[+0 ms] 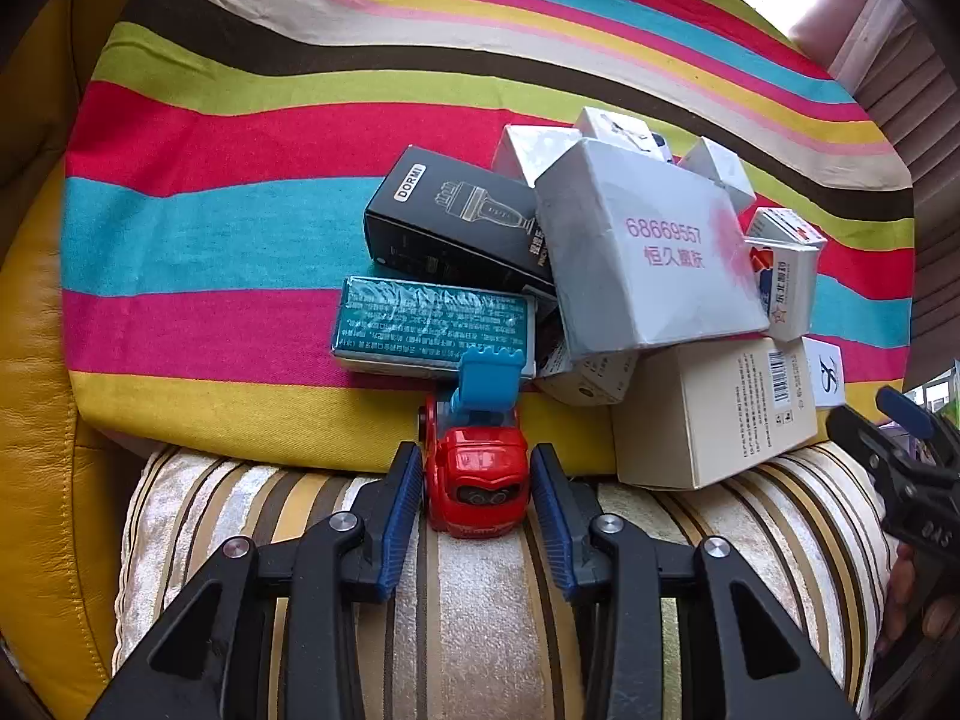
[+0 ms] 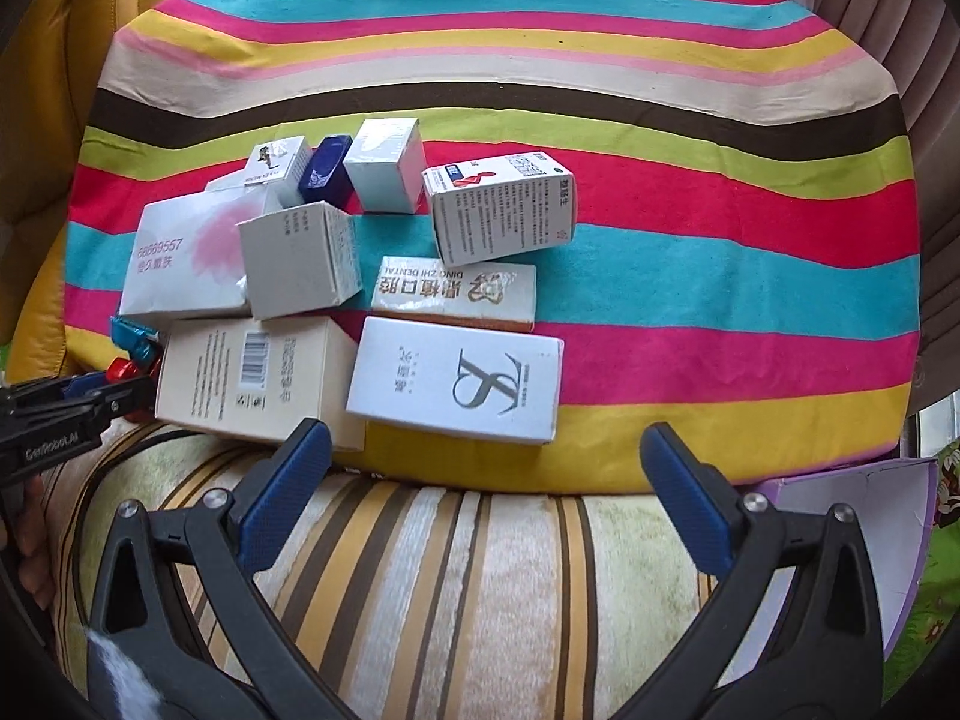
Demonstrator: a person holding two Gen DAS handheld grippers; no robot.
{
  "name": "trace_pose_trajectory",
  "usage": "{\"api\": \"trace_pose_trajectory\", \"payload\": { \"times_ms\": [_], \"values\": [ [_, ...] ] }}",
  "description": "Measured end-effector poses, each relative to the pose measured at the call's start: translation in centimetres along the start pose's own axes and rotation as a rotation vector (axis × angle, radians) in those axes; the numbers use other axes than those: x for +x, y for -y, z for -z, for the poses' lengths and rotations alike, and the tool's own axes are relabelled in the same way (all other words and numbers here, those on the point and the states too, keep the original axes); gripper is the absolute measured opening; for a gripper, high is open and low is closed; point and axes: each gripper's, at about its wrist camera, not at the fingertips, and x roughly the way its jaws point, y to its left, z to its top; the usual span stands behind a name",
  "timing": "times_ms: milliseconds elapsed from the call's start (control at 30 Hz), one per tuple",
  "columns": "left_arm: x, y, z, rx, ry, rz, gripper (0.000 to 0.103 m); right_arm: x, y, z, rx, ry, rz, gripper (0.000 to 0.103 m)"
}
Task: Organize rigid objects
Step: 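Carry the red toy car in the left tool while the right tool carries the white logo box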
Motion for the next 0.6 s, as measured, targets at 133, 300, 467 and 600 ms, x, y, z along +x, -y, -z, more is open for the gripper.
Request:
{"api": "trace_pose_trajectory", "payload": {
  "times_ms": [133, 300, 467, 600],
  "values": [
    [-0.5, -0.2, 1.2, 0.0, 0.03, 0.015, 0.039, 0.8, -0.8, -0.5, -0.019, -0.016, -0.003, 0.103],
    [-0.8, 0.3, 0.9, 0.001, 0.048, 0.015, 0.039, 1.9, -1.1, -1.1, -0.013, -0.037, 0.006, 0.103],
    [-2.4, 0.9, 1.1, 0.016, 0.108, -0.014, 0.039, 2.4, -1.3, -1.3, -0.012, -0.042, 0.009, 0.102],
    [-3.6, 1.6, 1.6, 0.022, 0.145, -0.025, 0.039, 2.2, -1.0, -0.9, 0.001, -0.044, -0.018, 0.088]
  ]
}}
